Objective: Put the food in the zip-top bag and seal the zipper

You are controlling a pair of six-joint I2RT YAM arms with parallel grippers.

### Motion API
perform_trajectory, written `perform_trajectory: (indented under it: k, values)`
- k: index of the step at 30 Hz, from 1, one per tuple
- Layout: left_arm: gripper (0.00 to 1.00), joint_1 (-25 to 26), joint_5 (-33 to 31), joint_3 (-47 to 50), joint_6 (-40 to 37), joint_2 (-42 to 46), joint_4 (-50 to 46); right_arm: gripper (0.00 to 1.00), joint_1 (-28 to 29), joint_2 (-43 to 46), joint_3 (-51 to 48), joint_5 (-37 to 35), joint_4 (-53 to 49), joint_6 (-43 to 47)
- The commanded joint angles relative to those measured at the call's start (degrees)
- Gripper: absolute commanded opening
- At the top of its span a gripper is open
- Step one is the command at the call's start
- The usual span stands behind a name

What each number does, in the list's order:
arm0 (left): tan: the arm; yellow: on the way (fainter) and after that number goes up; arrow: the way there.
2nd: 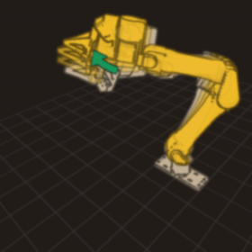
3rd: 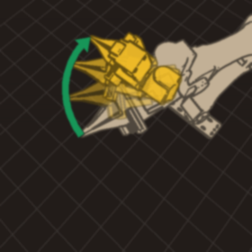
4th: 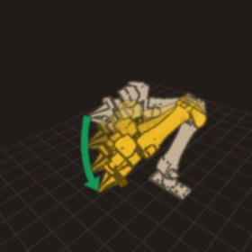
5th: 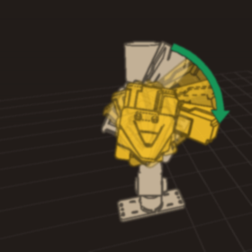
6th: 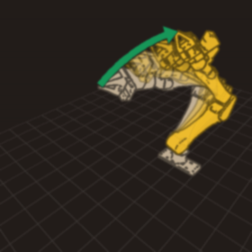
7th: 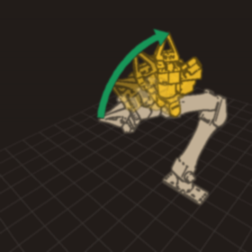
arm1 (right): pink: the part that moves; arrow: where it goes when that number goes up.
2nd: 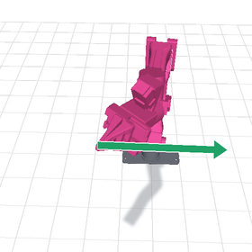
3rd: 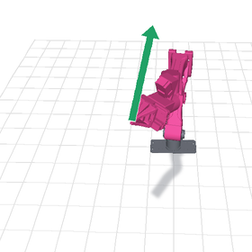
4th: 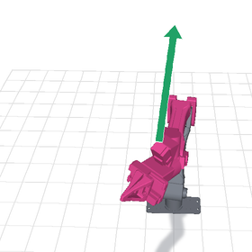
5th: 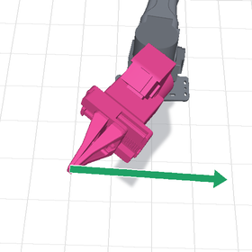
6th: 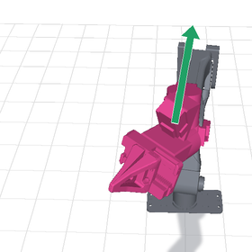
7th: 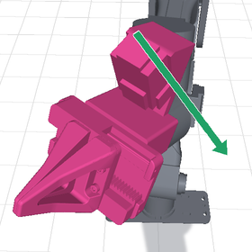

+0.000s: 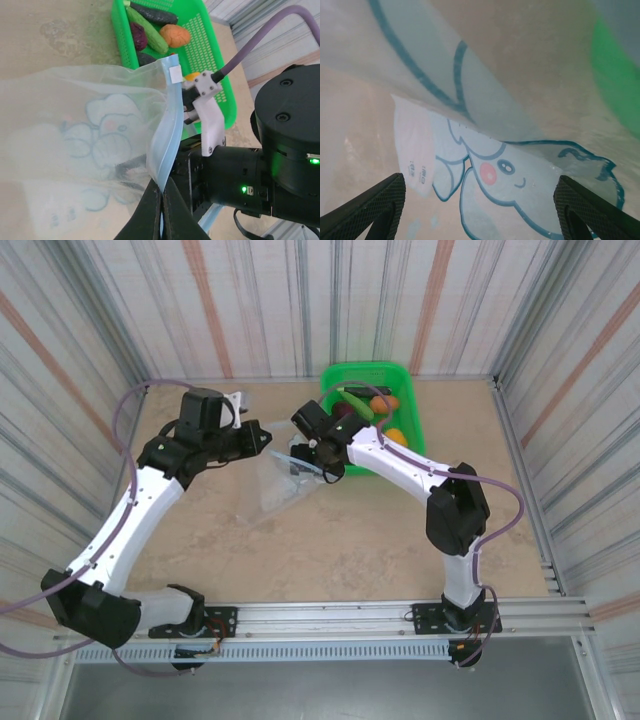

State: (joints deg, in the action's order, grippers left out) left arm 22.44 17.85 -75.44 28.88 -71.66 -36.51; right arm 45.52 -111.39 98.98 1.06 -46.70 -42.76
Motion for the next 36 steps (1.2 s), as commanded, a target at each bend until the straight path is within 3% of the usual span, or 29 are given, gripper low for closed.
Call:
perform_trajectory:
  k: [1,7,12,17,21,29,36]
  values:
    - [0.00,-0.58,-3.47,-2.73,-3.07,0.49,-4.04,0.79,0.25,3.10,-1.77,-1.47,-0.81,2.11]
    - [0.00,-0.53,1.28,-1.86,-1.91,-2.00,-2.89,0.74,0.82,8.29,-2.09,6.75,7.57,4.09]
    - [0.00,-0.47,1.15,-1.55,-2.15,-2.93,-2.59,0.46,-2.04,10.89,-3.21,13.58,11.42,2.74]
    - [0.00,-0.29,-0.95,-0.91,-3.04,-3.68,-2.62,0.17,-4.14,13.07,-4.97,14.81,13.30,2.25]
    - [0.00,-1.15,-1.24,0.28,-2.96,-3.81,-1.57,0.02,-6.72,15.19,-6.65,15.75,14.18,2.98]
    - [0.00,-5.36,0.37,3.62,-1.93,-1.82,1.13,0.00,-20.57,11.90,-7.82,7.10,3.32,7.91]
    - [0.00,-5.67,-0.76,4.94,-2.34,-0.26,2.00,0.00,-22.67,0.68,-1.95,-2.36,-5.82,16.11]
